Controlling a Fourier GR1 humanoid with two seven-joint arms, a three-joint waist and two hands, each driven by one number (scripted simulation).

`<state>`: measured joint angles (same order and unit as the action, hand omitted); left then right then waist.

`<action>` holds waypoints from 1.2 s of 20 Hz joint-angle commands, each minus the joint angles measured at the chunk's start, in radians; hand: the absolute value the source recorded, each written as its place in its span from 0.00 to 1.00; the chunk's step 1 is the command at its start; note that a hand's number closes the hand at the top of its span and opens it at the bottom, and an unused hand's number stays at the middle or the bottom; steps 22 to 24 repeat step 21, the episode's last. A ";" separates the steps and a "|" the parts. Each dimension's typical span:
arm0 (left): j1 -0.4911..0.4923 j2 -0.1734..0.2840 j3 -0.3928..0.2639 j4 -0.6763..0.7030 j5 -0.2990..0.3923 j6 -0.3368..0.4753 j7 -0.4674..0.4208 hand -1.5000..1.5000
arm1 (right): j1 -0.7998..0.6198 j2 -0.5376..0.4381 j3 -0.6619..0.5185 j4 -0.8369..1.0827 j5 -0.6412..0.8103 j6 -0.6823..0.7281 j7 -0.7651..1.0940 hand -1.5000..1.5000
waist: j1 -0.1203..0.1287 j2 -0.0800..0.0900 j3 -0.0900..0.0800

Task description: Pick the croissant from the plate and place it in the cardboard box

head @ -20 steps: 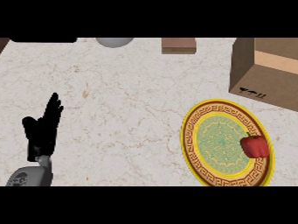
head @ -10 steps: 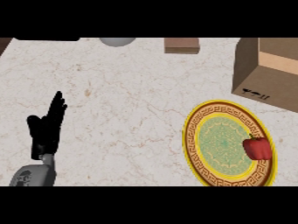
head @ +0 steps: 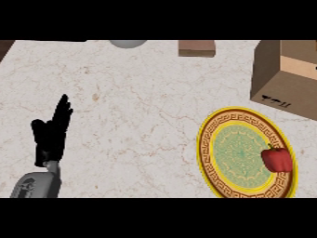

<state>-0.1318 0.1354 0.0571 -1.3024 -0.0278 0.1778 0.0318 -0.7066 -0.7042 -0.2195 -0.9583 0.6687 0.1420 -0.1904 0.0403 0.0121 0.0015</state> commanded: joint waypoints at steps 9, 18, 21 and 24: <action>0.002 -0.022 -0.012 0.014 -0.010 0.004 -0.022 0.50 | -0.184 0.030 -0.116 0.525 -0.070 -0.019 -0.245 0.00 | 0.008 0.007 0.001; 0.043 -0.017 -0.009 -0.052 0.001 0.000 0.011 0.50 | -0.226 -0.045 -0.336 0.645 -0.326 0.246 -0.358 0.00 | -0.005 -0.001 0.002; 0.008 -0.031 -0.007 -0.036 -0.010 0.026 0.016 0.50 | -0.242 -0.117 -0.377 0.699 -0.352 0.262 -0.350 0.00 | -0.001 0.005 0.002; 0.008 -0.031 -0.007 -0.036 -0.010 0.026 0.016 0.50 | -0.242 -0.117 -0.377 0.699 -0.352 0.262 -0.350 0.00 | -0.001 0.005 0.002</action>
